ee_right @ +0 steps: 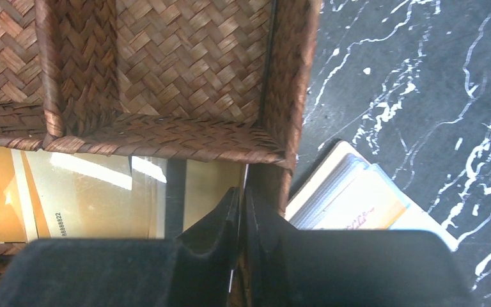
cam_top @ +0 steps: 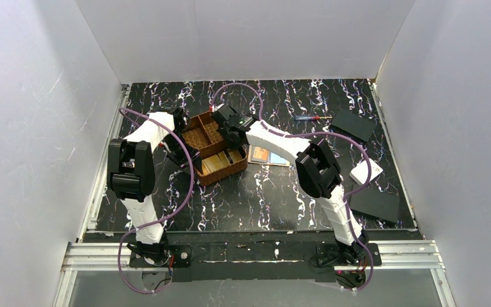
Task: Put the credit cards into the card holder
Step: Pick up the credit card from the storage box.
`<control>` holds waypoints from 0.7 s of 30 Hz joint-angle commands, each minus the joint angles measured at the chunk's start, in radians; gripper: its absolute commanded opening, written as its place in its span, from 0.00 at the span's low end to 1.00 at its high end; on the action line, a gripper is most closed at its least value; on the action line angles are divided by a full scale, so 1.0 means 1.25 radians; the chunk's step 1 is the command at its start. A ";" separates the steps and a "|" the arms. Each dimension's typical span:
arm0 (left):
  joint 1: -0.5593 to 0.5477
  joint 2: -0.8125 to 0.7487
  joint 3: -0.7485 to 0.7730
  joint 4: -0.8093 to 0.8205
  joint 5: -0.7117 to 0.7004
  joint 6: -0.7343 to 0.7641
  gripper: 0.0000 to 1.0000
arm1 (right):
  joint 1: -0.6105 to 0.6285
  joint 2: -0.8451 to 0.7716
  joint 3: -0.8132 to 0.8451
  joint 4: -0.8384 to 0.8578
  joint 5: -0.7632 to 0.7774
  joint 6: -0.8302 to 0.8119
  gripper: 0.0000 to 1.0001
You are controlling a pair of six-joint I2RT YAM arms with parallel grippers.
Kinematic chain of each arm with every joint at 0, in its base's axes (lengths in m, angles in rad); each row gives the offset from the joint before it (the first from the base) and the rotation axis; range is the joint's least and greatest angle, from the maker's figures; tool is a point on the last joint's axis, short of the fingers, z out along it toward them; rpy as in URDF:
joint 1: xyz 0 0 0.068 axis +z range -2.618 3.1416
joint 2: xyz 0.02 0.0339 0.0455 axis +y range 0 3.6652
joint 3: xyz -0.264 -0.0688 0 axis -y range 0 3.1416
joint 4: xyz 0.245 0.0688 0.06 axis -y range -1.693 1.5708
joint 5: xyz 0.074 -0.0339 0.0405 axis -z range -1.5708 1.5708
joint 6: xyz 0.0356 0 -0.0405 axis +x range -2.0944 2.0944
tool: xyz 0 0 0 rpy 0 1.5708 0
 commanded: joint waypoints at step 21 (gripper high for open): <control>0.014 0.018 0.021 -0.089 -0.102 0.006 0.19 | -0.027 -0.014 0.068 -0.039 -0.065 -0.004 0.01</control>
